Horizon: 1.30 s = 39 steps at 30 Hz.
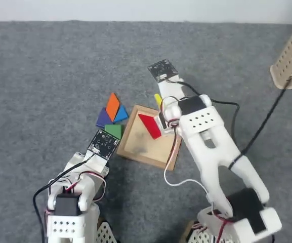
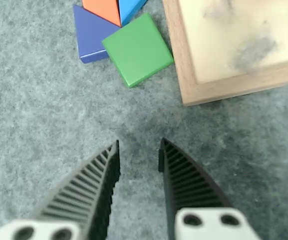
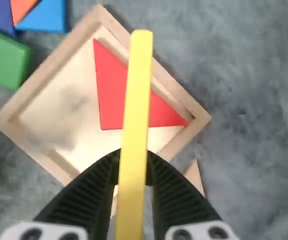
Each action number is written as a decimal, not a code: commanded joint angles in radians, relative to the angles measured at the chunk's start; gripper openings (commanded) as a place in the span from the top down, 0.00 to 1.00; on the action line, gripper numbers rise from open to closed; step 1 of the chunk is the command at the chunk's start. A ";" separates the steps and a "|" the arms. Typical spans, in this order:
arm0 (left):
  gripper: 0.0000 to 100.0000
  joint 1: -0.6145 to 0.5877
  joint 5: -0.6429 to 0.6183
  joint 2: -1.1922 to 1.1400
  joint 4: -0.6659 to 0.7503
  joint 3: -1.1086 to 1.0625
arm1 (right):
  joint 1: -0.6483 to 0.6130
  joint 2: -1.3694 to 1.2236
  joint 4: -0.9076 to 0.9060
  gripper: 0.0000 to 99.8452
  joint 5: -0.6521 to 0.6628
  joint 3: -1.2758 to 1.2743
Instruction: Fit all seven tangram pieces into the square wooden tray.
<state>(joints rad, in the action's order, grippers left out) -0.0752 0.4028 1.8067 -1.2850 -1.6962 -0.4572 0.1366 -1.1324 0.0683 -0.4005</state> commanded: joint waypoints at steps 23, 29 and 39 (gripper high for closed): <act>0.88 -0.005 -0.011 0.021 0.002 0.012 | -0.047 -0.219 0.116 0.99 0.012 0.066; 0.88 -0.005 -0.011 0.021 0.002 0.012 | -0.050 -0.265 0.114 0.95 0.012 0.091; 0.88 -0.005 -0.011 0.021 0.002 0.012 | -0.068 -0.236 -0.070 0.84 0.012 0.235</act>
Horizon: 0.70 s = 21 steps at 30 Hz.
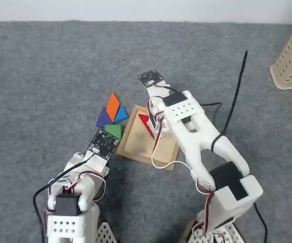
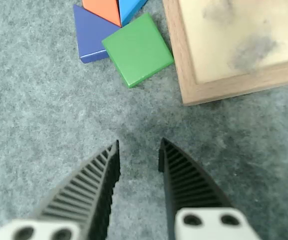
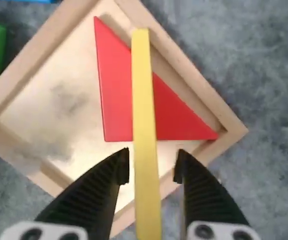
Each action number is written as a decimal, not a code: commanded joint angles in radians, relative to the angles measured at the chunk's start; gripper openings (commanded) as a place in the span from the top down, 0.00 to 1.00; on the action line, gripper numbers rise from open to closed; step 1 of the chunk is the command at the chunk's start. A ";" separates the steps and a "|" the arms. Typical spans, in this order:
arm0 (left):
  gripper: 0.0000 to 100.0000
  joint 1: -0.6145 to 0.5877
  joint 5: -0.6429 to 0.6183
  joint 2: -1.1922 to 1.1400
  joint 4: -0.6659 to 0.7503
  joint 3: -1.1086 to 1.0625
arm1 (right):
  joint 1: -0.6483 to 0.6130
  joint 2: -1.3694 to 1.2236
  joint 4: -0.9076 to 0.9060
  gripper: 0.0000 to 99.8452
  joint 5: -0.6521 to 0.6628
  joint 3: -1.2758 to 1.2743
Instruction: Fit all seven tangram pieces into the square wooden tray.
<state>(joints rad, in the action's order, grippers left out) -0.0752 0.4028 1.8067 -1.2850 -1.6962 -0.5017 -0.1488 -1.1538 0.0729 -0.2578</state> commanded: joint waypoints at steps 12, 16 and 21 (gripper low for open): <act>0.88 -0.005 -0.011 0.021 0.002 0.012 | -0.147 0.051 -0.085 0.84 0.008 0.106; 0.88 -0.005 -0.011 0.021 0.002 0.012 | -0.147 0.050 -0.085 0.84 0.011 0.106; 0.88 -0.005 -0.011 0.021 0.002 0.012 | -0.140 0.051 -0.077 0.84 0.008 0.107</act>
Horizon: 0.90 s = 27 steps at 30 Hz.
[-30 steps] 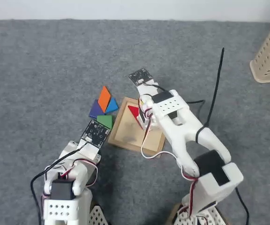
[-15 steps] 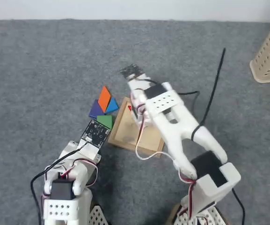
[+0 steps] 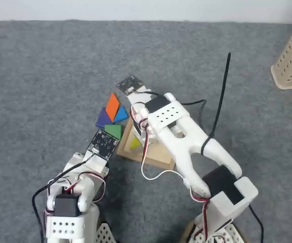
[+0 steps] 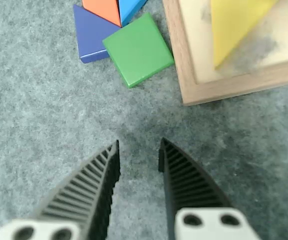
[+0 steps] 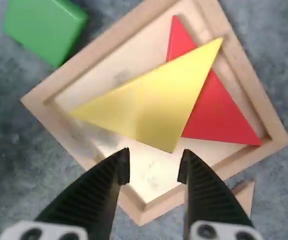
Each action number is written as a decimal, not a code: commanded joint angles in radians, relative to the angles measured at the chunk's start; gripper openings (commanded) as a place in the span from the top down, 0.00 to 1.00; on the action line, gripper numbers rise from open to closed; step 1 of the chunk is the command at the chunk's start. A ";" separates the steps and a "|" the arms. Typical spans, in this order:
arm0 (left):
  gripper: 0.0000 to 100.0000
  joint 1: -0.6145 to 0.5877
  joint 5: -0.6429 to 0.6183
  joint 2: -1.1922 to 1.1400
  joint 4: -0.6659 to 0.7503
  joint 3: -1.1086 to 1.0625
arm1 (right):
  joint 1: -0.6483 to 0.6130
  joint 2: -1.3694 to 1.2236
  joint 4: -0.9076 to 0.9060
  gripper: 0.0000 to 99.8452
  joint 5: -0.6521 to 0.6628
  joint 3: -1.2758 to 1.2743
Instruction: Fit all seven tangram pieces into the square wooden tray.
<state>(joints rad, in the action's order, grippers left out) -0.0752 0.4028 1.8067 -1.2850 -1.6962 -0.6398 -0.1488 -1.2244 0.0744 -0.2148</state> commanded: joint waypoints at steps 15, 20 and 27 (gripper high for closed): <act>0.88 -0.005 -0.011 0.021 0.002 0.012 | 0.151 0.042 0.111 0.99 -0.091 0.058; 0.88 -0.005 -0.011 0.021 0.002 0.012 | 0.160 0.015 0.165 0.99 -0.112 0.058; 0.88 -0.005 -0.011 0.021 0.002 0.012 | 0.114 -0.110 0.186 0.99 -0.110 0.083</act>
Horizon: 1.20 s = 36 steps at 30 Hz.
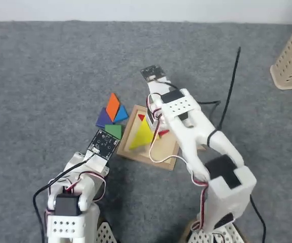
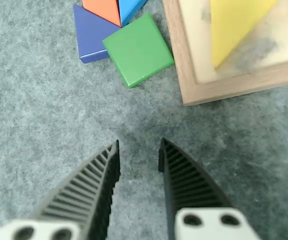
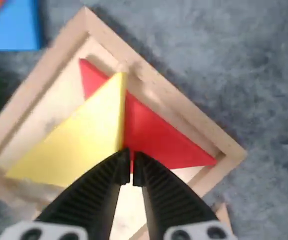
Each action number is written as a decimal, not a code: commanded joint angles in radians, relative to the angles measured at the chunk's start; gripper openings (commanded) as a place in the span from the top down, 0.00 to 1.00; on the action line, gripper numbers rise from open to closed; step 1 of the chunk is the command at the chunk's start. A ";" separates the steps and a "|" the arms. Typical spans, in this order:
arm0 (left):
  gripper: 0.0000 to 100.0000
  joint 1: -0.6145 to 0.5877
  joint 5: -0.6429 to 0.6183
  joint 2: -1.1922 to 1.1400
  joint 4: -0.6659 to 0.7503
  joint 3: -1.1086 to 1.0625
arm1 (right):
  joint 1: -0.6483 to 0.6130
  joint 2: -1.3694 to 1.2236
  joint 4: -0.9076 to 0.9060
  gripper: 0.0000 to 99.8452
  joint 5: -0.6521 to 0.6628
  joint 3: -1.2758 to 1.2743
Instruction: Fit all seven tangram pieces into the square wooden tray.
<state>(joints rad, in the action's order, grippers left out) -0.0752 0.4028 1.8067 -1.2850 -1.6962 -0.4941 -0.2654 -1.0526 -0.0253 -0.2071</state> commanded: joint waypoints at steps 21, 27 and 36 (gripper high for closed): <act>0.88 -0.005 -0.011 0.021 0.002 0.012 | -0.088 -0.001 0.051 0.99 -0.009 0.089; 0.88 -0.005 -0.011 0.021 0.002 0.012 | -0.085 -0.001 0.085 0.99 -0.009 0.084; 0.88 -0.005 -0.011 0.021 0.002 0.012 | -0.064 0.008 0.079 0.99 -0.009 0.087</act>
<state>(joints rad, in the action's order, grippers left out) -0.0752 0.4028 1.8067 -1.2850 -1.6962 -0.5616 -0.2839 -0.9820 -0.0253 -0.1826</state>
